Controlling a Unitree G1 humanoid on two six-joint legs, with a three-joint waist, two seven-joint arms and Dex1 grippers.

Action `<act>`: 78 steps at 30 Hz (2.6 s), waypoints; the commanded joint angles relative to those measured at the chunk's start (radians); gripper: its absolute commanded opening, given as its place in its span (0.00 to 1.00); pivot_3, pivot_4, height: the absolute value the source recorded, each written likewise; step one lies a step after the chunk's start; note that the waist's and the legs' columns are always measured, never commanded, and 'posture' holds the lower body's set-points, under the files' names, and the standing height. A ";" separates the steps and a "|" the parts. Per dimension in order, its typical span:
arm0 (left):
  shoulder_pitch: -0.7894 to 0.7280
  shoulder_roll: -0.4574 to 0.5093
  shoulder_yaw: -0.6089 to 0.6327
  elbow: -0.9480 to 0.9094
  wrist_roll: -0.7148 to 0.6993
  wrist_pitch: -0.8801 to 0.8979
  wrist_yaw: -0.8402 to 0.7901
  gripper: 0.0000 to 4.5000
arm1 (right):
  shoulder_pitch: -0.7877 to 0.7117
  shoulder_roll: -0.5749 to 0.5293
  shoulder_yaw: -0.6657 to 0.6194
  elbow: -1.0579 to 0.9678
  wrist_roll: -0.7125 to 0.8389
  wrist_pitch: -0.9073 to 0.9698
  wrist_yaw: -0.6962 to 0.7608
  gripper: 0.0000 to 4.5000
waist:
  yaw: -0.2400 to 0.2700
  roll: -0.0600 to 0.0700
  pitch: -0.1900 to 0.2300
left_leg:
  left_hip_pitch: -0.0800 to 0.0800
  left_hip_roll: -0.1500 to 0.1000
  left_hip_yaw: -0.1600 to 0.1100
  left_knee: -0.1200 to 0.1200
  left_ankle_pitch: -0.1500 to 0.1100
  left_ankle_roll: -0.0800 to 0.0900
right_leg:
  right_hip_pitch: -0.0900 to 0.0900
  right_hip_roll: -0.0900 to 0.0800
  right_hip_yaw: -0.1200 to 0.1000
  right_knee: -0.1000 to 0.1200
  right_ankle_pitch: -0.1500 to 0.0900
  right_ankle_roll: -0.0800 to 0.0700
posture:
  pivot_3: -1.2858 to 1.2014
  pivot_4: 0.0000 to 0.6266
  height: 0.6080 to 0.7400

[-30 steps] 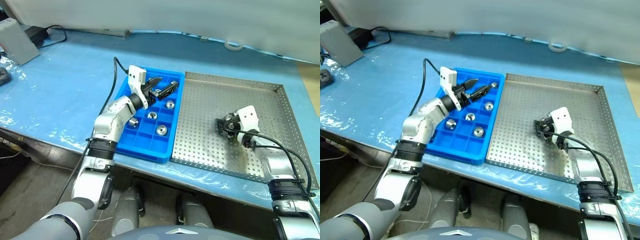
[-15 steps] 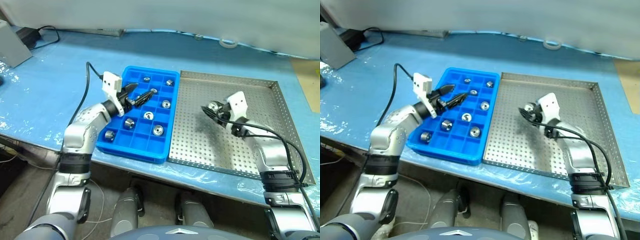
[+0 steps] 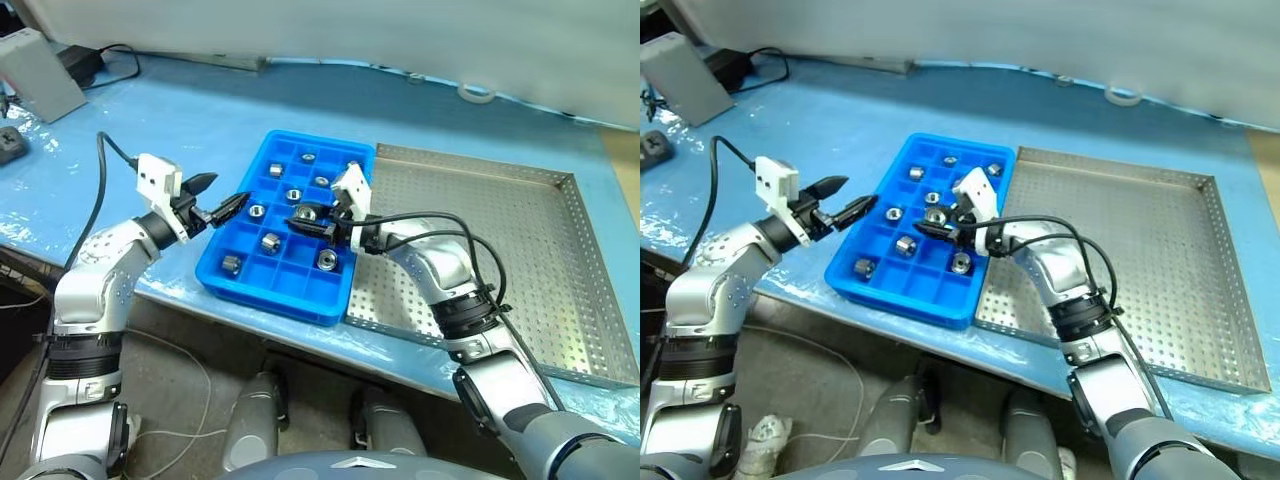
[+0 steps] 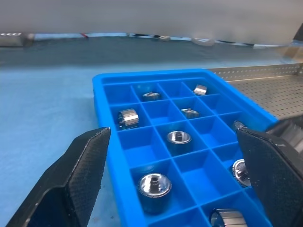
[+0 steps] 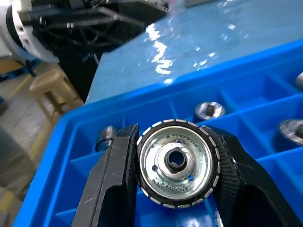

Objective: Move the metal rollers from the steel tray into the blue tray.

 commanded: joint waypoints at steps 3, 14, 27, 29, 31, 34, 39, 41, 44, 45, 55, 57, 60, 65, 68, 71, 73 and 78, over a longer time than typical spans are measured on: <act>0.082 0.000 0.019 -0.134 -0.045 0.014 0.009 1.00 | 0.019 -0.051 0.012 -0.096 0.057 0.085 0.116 0.37 | 0.011 -0.001 0.000 | -0.003 0.000 0.000 -0.001 0.001 0.000 | -0.004 0.000 -0.002 0.003 0.000 0.000 | 0.57 0.24 1.00; 0.120 -0.041 -0.011 -0.170 -0.052 0.029 0.061 1.00 | 0.035 -0.139 0.063 -0.182 0.122 0.225 0.293 0.37 | 0.027 -0.001 0.000 | 0.005 0.002 -0.005 -0.004 0.003 -0.003 | 0.002 0.002 -0.003 0.004 0.000 0.000 | 0.57 0.24 1.00; 0.119 -0.052 -0.006 -0.171 -0.064 0.037 0.092 1.00 | 0.021 -0.050 0.069 -0.127 0.088 0.177 0.269 0.75 | 0.029 -0.002 0.000 | 0.008 0.002 -0.005 -0.006 0.007 -0.009 | 0.005 0.003 -0.003 0.004 0.000 0.000 | 0.58 0.24 1.00; 0.110 -0.052 -0.006 -0.166 -0.066 0.036 0.094 1.00 | 0.013 -0.050 0.067 -0.114 0.072 0.173 0.251 0.89 | 0.029 -0.002 0.000 | 0.008 0.002 -0.005 -0.006 0.007 -0.009 | 0.005 0.003 -0.003 0.004 0.000 0.000 | 0.58 0.24 1.00; 0.102 -0.055 -0.012 -0.163 -0.067 0.034 0.096 1.00 | 0.007 -0.058 0.060 -0.100 0.045 0.141 0.230 0.89 | 0.029 -0.002 0.000 | 0.008 0.002 -0.005 -0.006 0.007 -0.009 | 0.005 0.003 -0.003 0.004 0.000 0.000 | 0.57 0.24 1.00; 0.089 -0.064 -0.024 -0.159 -0.067 0.031 0.093 1.00 | 0.007 -0.091 0.028 -0.104 0.030 0.098 0.224 0.89 | 0.030 -0.002 0.000 | 0.008 0.001 -0.005 -0.006 0.007 -0.009 | 0.005 0.003 -0.003 0.004 0.000 0.000 | 0.57 0.24 1.00; 0.039 -0.100 -0.059 -0.124 -0.062 0.018 0.080 1.00 | 0.023 -0.166 -0.146 -0.154 0.058 0.085 0.129 0.89 | 0.035 -0.003 0.000 | 0.008 0.001 -0.005 -0.005 0.007 -0.009 | 0.006 0.002 -0.003 0.003 0.000 0.000 | 0.55 0.24 1.00; 0.012 -0.120 -0.075 -0.094 -0.051 0.005 0.079 1.00 | 0.027 -0.177 -0.215 -0.151 0.060 0.077 0.069 0.89 | 0.033 -0.003 0.000 | 0.008 0.001 -0.005 -0.005 0.008 -0.009 | 0.006 0.002 -0.003 0.004 0.000 0.000 | 0.55 0.24 1.00; -0.077 -0.184 -0.120 0.015 -0.008 -0.040 0.095 1.00 | 0.045 -0.191 -0.324 -0.109 -0.020 0.008 -0.130 0.89 | 0.030 -0.003 0.000 | 0.009 0.001 -0.005 -0.005 0.008 -0.009 | 0.006 0.002 -0.003 0.004 0.000 0.000 | 0.53 0.24 1.00; -0.117 -0.213 -0.135 0.060 0.008 -0.062 0.100 1.00 | 0.059 -0.195 -0.357 -0.095 -0.051 -0.019 -0.200 0.89 | 0.031 -0.003 0.000 | 0.008 0.001 -0.005 -0.005 0.008 -0.008 | 0.006 0.002 -0.003 0.004 0.000 0.000 | 0.53 0.24 1.00; -0.359 -0.299 -0.239 0.342 0.072 -0.187 -0.092 1.00 | 0.304 -0.141 -0.414 -0.401 0.040 0.056 -0.317 0.89 | -0.009 -0.004 -0.001 | 0.007 0.001 -0.004 -0.005 0.009 -0.001 | 0.003 0.003 -0.002 0.004 0.000 0.000 | 0.47 0.24 1.00; -0.382 -0.300 -0.248 0.373 0.077 -0.196 -0.127 1.00 | 0.340 -0.137 -0.426 -0.437 0.045 0.061 -0.342 0.89 | -0.019 -0.004 -0.001 | 0.007 0.001 -0.004 -0.005 0.007 0.003 | 0.004 0.003 -0.002 0.004 0.000 -0.001 | 0.46 0.24 1.00; -0.398 -0.307 -0.257 0.404 0.087 -0.206 -0.154 1.00 | 0.386 -0.136 -0.432 -0.476 0.039 0.051 -0.376 0.89 | -0.028 -0.004 -0.001 | 0.007 0.001 -0.004 -0.005 0.006 0.003 | 0.005 0.003 -0.002 0.004 0.000 -0.001 | 0.45 0.24 1.00; -0.384 -0.305 -0.263 0.392 0.094 -0.190 -0.184 1.00 | 0.403 -0.119 -0.456 -0.478 0.020 0.021 -0.455 0.89 | -0.033 -0.004 -0.001 | 0.008 0.001 -0.003 -0.004 0.005 0.000 | 0.005 0.003 -0.002 0.004 0.001 -0.001 | 0.44 0.24 1.00; -0.370 -0.292 -0.257 0.374 0.095 -0.181 -0.190 1.00 | 0.392 -0.124 -0.447 -0.465 0.005 0.003 -0.472 0.89 | -0.032 -0.004 -0.001 | 0.008 0.001 -0.003 -0.004 0.005 0.000 | 0.006 0.003 -0.001 0.004 0.001 -0.001 | 0.45 0.24 1.00; -0.357 -0.284 -0.247 0.356 0.099 -0.178 -0.175 1.00 | 0.368 -0.117 -0.439 -0.442 -0.007 -0.011 -0.492 0.89 | -0.032 -0.004 -0.001 | 0.008 0.001 -0.003 -0.004 0.005 0.001 | 0.005 0.003 -0.002 0.004 0.001 -0.001 | 0.46 0.24 1.00; -0.351 -0.283 -0.242 0.340 0.095 -0.172 -0.164 1.00 | 0.348 -0.114 -0.434 -0.418 -0.016 -0.020 -0.503 0.89 | -0.031 -0.004 -0.001 | 0.008 0.001 -0.003 -0.004 0.006 0.002 | 0.005 0.003 -0.002 0.004 0.001 -0.001 | 0.47 0.24 1.00; -0.329 -0.289 -0.223 0.289 0.085 -0.157 -0.120 1.00 | 0.295 -0.118 -0.406 -0.357 -0.030 -0.043 -0.486 0.89 | -0.026 -0.004 -0.001 | 0.008 0.001 -0.003 -0.004 0.005 0.001 | 0.006 0.003 -0.002 0.004 0.001 -0.001 | 0.49 0.24 1.00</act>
